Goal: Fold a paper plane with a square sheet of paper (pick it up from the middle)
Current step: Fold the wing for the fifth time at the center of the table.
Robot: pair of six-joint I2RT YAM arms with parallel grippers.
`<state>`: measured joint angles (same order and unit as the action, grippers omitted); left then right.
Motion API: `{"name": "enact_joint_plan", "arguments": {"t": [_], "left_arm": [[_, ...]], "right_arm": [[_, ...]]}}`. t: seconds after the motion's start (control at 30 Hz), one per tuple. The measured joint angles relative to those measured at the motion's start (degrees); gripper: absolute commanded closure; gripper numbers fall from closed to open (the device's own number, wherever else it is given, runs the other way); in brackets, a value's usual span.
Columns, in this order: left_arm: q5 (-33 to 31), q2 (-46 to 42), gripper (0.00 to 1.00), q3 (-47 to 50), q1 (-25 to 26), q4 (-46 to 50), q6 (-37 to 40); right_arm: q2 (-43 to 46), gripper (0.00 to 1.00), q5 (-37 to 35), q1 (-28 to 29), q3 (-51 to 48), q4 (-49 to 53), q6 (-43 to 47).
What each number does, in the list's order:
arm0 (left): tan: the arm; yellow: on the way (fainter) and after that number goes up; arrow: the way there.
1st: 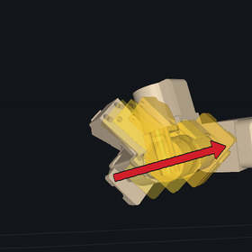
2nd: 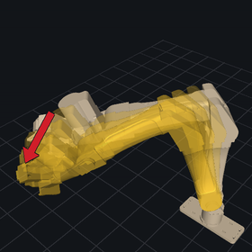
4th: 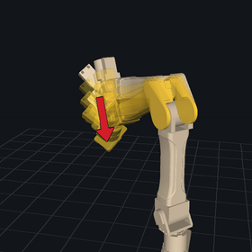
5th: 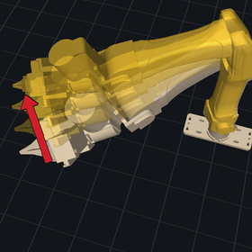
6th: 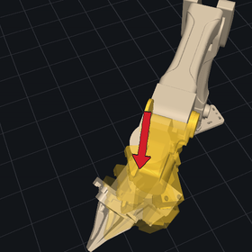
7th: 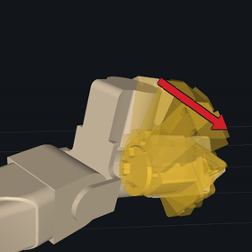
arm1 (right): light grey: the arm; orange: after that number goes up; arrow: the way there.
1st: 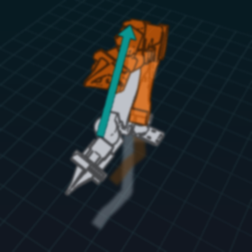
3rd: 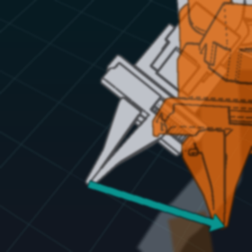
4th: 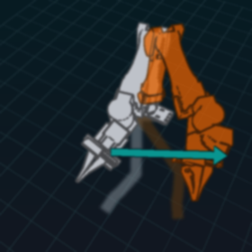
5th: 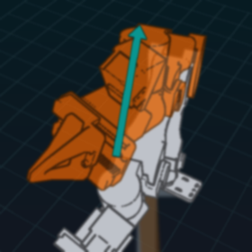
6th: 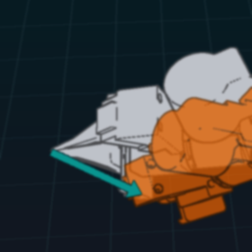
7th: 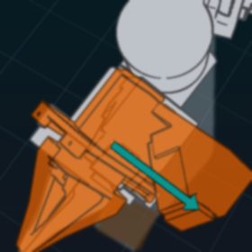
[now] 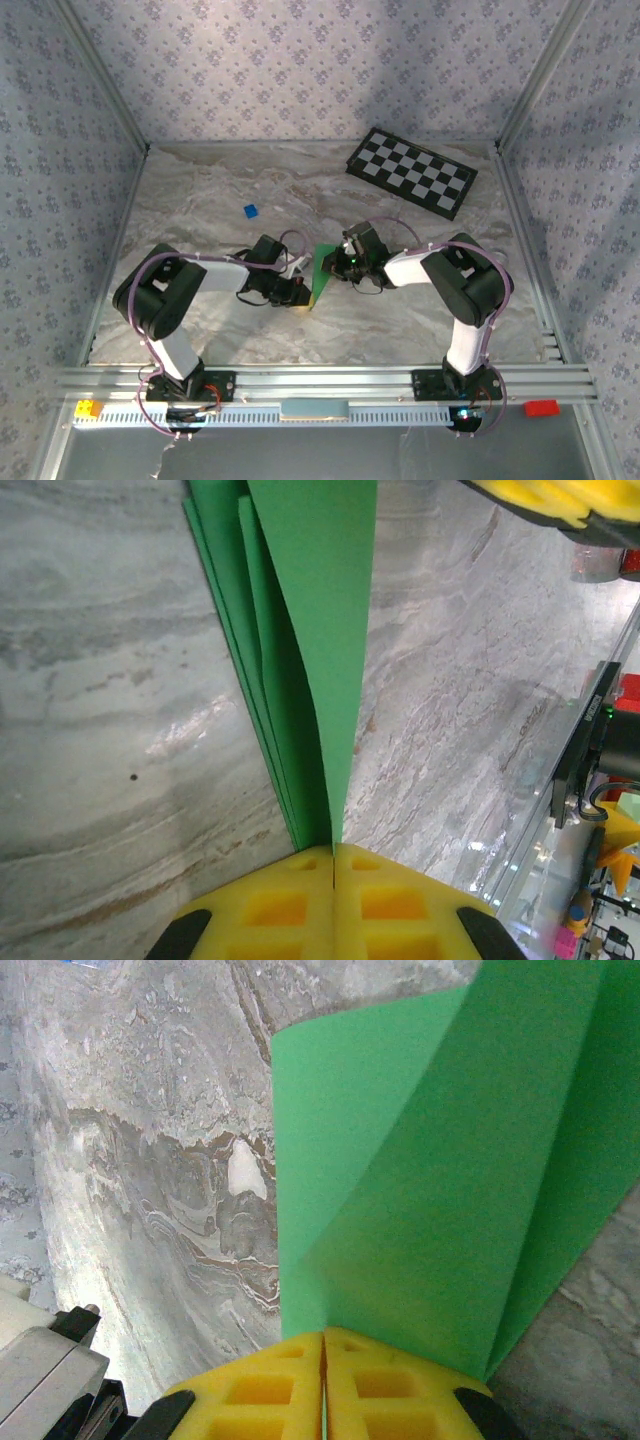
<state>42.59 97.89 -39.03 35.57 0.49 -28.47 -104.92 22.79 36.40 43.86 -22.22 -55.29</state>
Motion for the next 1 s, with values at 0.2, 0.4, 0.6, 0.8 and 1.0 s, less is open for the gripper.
{"name": "enact_joint_plan", "arguments": {"t": [0.2, 0.4, 0.6, 0.8, 1.0], "left_arm": [[-2.0, -0.7, 0.92, -0.6, 1.1, 1.6, 0.6], [-3.5, -1.1, 0.99, -0.6, 1.9, 2.3, 1.0], [-3.9, -1.2, 0.93, -0.6, 2.0, 2.5, 1.0], [-5.0, -1.7, 0.90, -0.5, 2.4, 2.5, 1.0], [-5.4, -5.0, 0.80, 1.4, 3.4, 5.0, 0.7]], "right_arm": [[0.0, 0.90, 0.0, 0.0, 0.0, 0.0, 0.0], [0.0, 0.90, 0.0, 0.0, 0.0, 0.0, 0.0], [0.0, 0.90, 0.0, 0.0, 0.0, 0.0, 0.0], [0.0, 0.90, 0.0, 0.0, 0.0, 0.0, 0.0], [0.0, 0.90, 0.0, 0.0, 0.0, 0.0, 0.0]]}}
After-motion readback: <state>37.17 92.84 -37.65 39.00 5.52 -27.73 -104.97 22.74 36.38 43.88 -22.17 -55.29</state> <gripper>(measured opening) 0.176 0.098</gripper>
